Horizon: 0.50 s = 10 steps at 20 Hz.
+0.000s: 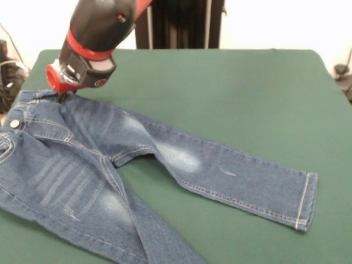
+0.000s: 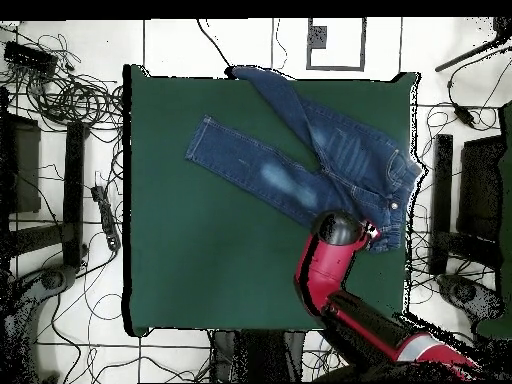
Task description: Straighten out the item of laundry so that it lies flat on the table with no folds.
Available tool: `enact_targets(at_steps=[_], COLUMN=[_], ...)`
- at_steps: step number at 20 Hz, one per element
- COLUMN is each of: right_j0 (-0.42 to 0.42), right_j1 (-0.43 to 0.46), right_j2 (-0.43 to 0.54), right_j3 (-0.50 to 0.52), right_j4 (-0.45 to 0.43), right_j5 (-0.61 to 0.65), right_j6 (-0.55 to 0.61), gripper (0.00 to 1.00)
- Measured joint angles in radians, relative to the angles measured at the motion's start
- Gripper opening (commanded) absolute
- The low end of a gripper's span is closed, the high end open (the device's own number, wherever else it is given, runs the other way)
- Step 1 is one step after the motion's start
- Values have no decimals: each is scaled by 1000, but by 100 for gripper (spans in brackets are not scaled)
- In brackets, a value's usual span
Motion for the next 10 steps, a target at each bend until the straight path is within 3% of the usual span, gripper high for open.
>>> enact_targets(at_steps=[10], right_j0=[28], right_j1=[-69], right_j2=[10], right_j3=[35], right_j4=[220], right_j5=[47], right_j6=[0], gripper=[0])
